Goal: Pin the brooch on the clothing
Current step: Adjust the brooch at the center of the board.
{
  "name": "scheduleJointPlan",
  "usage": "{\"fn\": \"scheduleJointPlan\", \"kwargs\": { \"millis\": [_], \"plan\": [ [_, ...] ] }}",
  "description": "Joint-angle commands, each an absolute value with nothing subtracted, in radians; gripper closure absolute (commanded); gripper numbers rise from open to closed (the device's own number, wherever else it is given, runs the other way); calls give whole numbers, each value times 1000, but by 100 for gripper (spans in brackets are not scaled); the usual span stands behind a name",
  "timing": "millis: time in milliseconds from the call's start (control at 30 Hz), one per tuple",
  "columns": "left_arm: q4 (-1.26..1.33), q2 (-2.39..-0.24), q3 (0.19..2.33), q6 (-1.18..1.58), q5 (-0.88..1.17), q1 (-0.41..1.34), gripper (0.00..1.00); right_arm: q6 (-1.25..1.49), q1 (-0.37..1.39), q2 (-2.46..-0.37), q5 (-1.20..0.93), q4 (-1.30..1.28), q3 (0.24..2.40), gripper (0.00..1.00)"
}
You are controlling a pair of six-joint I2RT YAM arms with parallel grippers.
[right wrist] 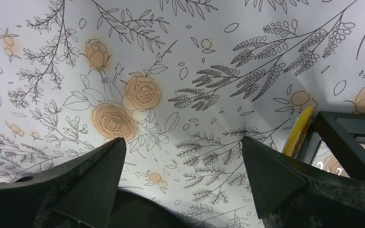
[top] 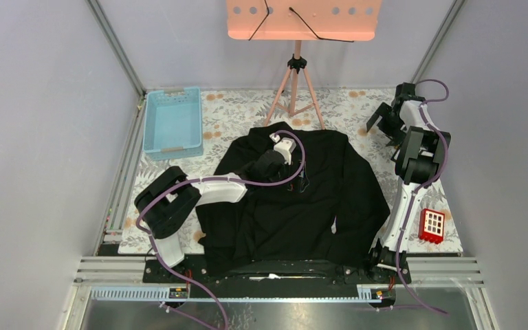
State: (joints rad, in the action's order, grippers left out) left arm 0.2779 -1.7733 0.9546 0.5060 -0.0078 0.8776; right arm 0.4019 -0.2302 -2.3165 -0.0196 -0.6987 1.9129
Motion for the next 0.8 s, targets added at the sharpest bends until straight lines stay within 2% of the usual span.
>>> {"fn": "scheduleJointPlan", "kwargs": {
  "millis": [0, 500, 767],
  "plan": [
    [322, -1742, 955, 503, -12, 872, 2, 413, -235, -2252, -21, -702, 1926, 0],
    [333, -1751, 943, 509, -8, 868, 3, 393, -235, -2264, 80, -742, 1938, 1],
    [334, -1755, 948, 507, -5, 866, 2, 368, -235, -2241, 101, -729, 1923, 9]
  ]
}}
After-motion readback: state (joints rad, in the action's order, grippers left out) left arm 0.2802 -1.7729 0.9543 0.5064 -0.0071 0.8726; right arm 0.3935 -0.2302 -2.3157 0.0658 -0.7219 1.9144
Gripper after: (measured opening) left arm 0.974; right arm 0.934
